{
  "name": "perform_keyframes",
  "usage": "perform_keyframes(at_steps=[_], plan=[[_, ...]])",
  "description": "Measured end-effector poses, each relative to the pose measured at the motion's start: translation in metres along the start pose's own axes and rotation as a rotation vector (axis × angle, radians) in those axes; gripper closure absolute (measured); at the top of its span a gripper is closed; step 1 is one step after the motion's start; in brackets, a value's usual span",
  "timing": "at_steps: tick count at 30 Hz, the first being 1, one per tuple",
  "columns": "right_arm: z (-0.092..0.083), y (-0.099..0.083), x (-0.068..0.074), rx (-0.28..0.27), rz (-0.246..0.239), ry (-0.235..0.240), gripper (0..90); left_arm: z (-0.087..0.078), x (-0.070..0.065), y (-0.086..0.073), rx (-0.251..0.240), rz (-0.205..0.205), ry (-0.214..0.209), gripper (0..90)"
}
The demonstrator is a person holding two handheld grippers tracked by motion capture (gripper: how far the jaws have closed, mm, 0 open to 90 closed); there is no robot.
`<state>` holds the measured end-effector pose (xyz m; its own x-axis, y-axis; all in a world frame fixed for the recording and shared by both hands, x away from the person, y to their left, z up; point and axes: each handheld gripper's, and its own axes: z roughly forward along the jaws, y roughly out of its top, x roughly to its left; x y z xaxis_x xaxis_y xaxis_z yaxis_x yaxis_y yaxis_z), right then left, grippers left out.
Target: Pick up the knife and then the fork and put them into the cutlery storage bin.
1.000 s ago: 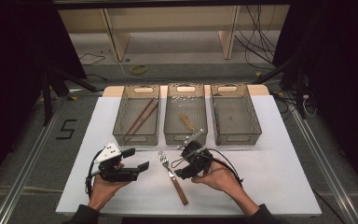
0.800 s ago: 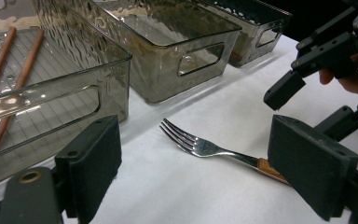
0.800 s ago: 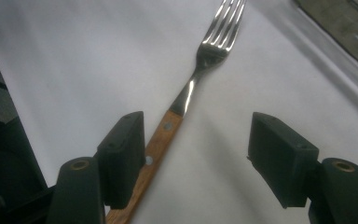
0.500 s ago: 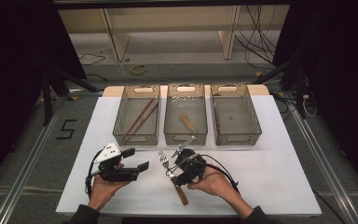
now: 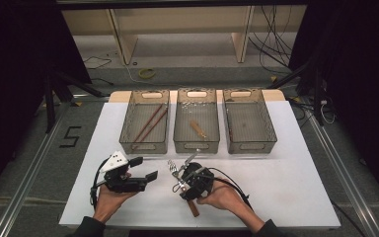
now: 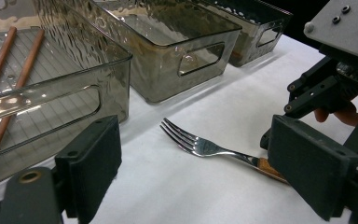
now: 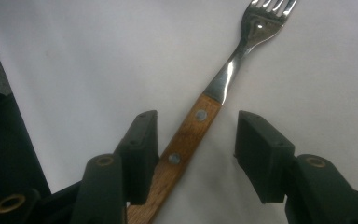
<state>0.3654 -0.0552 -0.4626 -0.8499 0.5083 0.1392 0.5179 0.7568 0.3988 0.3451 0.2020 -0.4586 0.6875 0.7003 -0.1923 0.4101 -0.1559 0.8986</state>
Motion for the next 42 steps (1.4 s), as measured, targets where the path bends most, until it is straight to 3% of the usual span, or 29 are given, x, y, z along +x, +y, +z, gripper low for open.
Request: perform_keyframes(at_steps=[12,20,42], plan=[[0.0051,0.0002,0.0035,0.025,-0.029,-0.005,58.7,0.0001,-0.0003,-0.0001,0.000,0.001,0.001,16.8],[0.0062,0.0011,0.0073,0.030,-0.050,-0.036,60.3,0.0004,-0.0004,-0.0001,0.003,0.002,0.001,16.8],[0.0042,0.0018,0.0025,0.038,0.012,-0.054,76.3,0.0002,-0.0003,-0.0001,0.004,0.003,0.000,16.8]])
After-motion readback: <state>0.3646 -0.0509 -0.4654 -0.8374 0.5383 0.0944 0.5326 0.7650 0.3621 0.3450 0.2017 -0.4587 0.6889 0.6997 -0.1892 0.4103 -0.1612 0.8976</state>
